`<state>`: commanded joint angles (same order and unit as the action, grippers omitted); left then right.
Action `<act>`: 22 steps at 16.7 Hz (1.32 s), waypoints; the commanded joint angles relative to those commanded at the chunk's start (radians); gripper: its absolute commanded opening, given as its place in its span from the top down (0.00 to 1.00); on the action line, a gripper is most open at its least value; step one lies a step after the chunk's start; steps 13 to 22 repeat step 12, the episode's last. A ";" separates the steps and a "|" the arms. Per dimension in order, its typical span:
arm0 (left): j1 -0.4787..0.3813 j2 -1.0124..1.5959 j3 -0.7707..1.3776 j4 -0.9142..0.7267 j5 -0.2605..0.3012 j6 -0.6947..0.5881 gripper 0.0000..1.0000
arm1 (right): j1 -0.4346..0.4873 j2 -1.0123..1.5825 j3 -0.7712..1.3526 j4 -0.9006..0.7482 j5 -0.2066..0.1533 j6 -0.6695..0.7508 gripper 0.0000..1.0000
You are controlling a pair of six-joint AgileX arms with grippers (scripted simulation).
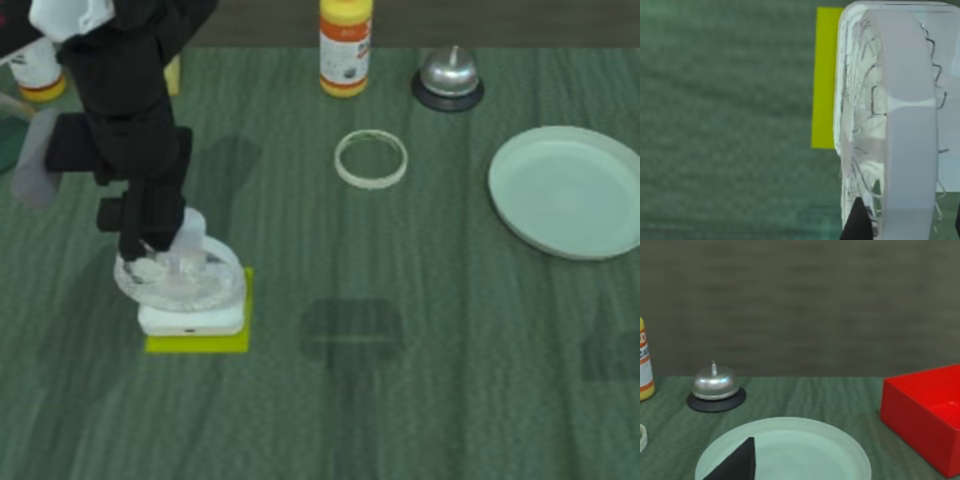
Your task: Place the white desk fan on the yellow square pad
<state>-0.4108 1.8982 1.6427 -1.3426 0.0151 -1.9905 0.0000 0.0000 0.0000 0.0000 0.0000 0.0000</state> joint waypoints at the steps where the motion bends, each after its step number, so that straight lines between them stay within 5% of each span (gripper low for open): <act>1: 0.000 0.000 0.000 0.000 0.000 0.000 0.40 | 0.000 0.000 0.000 0.000 0.000 0.000 0.00; 7: 0.000 0.000 0.000 0.000 0.000 0.000 0.00 | 0.000 0.000 0.000 0.000 0.000 0.000 0.00; 22: 0.000 0.000 0.000 0.000 0.000 0.000 0.00 | 0.000 0.000 0.000 0.000 0.000 0.000 0.00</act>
